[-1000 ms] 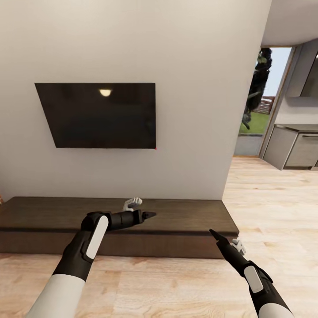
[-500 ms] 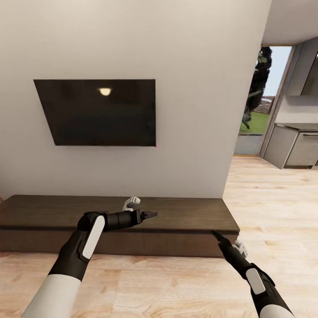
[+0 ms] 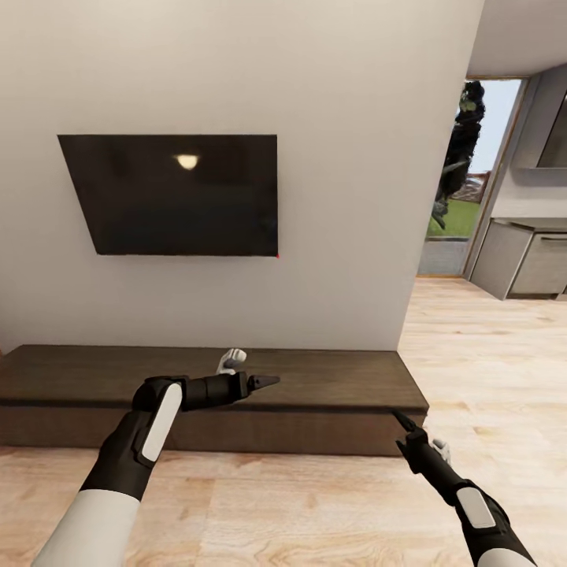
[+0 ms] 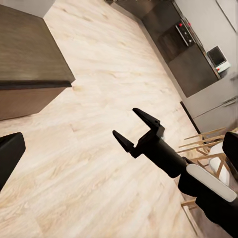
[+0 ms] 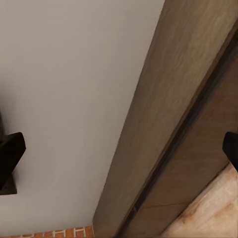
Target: Place each of the two pumpkins and all three candles from the living room inside a cabinet in the living room (use any cabinet), then make sure every cabinet is closed, and position the cauldron so it is next to a table in the living room.
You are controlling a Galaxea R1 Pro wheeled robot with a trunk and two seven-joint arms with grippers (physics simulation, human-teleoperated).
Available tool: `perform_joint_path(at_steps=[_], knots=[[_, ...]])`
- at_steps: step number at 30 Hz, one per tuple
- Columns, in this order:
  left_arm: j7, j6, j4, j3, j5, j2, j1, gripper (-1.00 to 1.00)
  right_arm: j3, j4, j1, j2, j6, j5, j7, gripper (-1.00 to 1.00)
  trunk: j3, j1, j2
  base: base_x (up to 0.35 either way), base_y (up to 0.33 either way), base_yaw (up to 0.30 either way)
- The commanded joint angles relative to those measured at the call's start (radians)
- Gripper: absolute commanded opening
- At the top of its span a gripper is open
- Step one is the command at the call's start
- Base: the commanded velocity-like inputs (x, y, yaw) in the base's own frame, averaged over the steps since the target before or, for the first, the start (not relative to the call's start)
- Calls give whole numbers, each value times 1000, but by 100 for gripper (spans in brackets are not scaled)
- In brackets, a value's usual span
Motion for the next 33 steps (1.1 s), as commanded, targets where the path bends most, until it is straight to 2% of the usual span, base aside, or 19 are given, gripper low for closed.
perform_joint_path(at_steps=[1,6,19,24,28,29,33], knots=[[-5,4,-3,1,-2,0,-1,100,-6,1,-1,-3,17,-13,2,100,-4,4,-8,0,0,0],[-24,6,-24,2,-1,0,-1,100,-12,2,-1,-11,42,-39,4,100,-20,23,-43,0,0,0],[-36,6,-32,3,-1,-1,-1,100,-19,-1,4,-26,44,-48,13,100,-61,73,-134,0,0,0],[-37,6,-33,2,1,-1,-1,100,-30,-6,7,-32,29,-49,101,100,-76,92,-169,0,0,0],[-38,6,-32,2,4,-1,-1,100,-33,-1,9,-68,2,-50,161,100,-89,107,-197,0,0,0],[-38,5,-32,1,5,-1,-1,100,-36,2,10,-84,-5,-52,185,100,-92,111,-204,0,0,0],[-40,5,-32,1,6,-1,-1,100,-52,9,11,-99,-12,-63,236,100,-105,127,-232,0,0,0]])
